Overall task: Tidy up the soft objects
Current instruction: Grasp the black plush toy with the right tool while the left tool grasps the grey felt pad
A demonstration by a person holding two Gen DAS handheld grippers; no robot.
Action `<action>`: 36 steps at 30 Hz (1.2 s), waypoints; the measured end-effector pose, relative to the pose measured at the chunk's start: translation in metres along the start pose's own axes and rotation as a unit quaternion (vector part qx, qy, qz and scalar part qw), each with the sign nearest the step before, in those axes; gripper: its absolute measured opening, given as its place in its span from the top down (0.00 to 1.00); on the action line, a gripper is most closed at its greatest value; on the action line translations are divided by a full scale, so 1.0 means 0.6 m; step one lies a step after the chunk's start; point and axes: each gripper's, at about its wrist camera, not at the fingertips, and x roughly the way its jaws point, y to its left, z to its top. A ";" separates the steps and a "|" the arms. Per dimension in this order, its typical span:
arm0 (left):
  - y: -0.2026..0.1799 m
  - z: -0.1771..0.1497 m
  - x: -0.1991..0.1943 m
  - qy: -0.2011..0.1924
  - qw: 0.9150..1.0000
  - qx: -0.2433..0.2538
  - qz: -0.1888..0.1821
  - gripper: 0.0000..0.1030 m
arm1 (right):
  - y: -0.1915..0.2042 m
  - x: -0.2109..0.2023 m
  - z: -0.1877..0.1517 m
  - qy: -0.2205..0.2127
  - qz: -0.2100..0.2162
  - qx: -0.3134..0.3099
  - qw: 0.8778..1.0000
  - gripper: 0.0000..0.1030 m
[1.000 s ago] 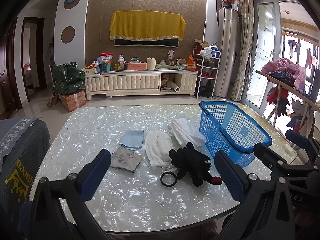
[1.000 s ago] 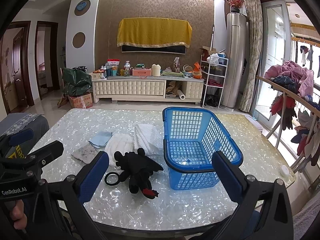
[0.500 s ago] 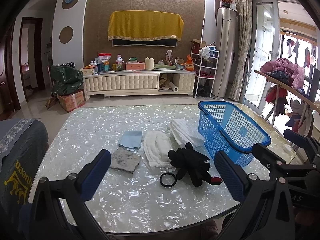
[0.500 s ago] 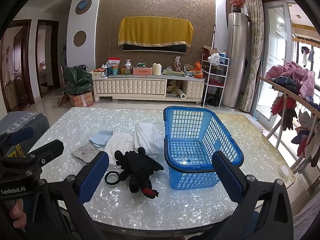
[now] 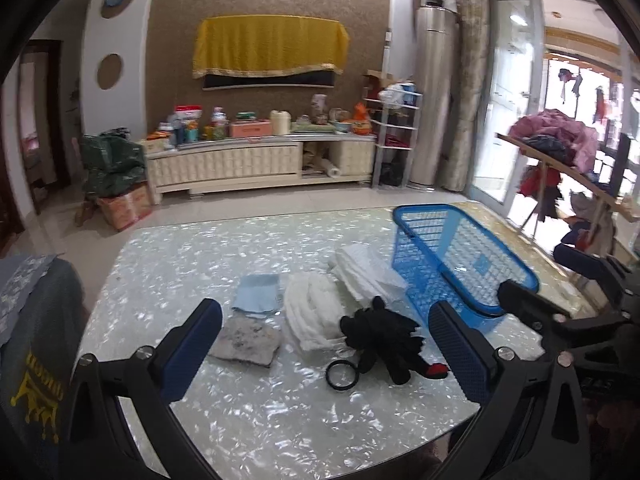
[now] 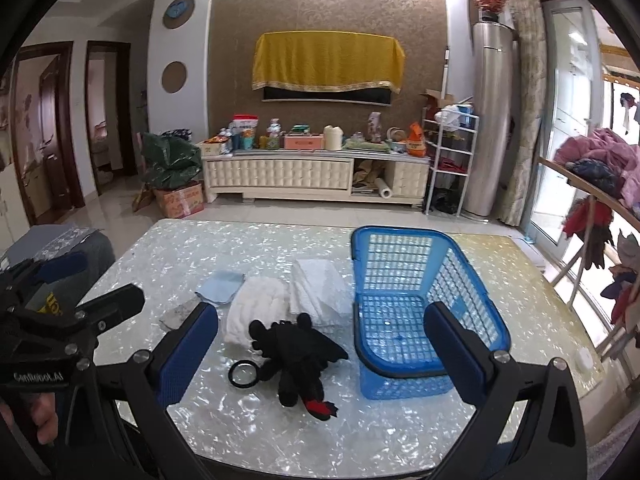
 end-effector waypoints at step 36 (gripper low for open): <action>0.209 -0.007 0.287 0.251 0.959 0.111 -0.074 0.00 | 0.088 0.230 -0.012 0.234 0.060 -0.053 0.969 0.00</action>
